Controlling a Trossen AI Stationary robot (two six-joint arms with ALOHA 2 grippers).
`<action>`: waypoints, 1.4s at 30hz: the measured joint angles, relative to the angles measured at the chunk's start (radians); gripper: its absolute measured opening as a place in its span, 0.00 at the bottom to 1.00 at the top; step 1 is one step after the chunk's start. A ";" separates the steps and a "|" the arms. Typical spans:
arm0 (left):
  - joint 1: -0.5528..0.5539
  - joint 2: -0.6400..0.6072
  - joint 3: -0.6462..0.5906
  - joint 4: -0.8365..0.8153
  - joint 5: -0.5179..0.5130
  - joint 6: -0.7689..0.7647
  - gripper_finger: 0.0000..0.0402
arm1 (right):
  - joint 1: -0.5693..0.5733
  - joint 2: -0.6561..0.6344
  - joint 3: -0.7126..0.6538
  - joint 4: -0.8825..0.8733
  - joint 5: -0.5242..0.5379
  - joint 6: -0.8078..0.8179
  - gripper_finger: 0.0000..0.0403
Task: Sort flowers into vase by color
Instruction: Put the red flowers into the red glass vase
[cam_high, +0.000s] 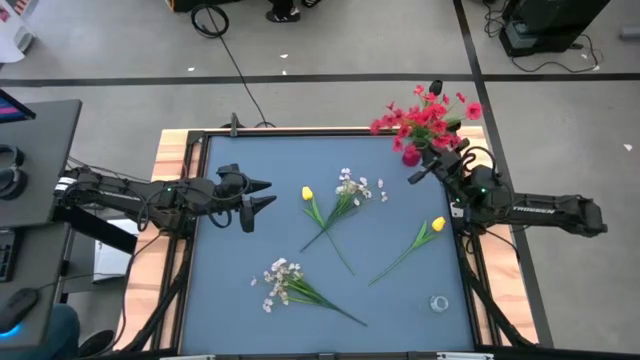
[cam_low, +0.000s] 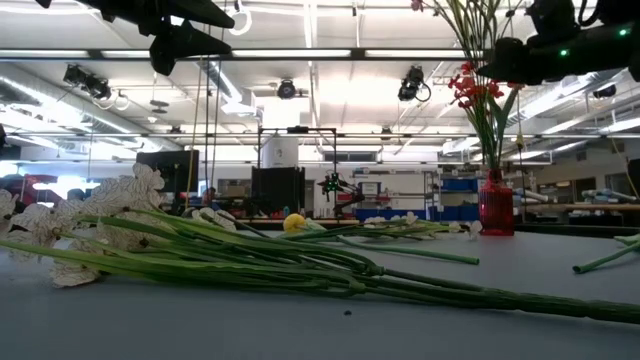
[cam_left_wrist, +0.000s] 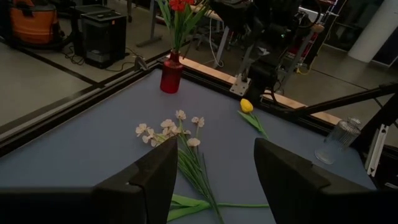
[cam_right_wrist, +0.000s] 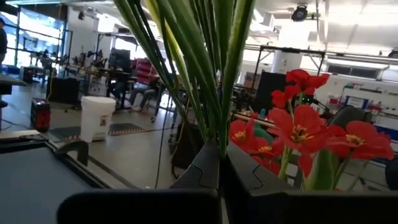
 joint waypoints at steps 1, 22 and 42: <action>0.000 0.000 0.000 0.000 0.000 0.000 0.54 | 0.000 0.000 0.000 -0.001 0.000 0.000 0.02; 0.000 0.000 0.000 0.000 0.000 0.000 0.54 | 0.008 -0.005 0.000 -0.040 -0.186 0.070 0.02; 0.000 0.000 0.000 0.000 0.000 0.000 0.54 | 0.009 -0.057 0.130 -0.331 -0.203 0.086 0.02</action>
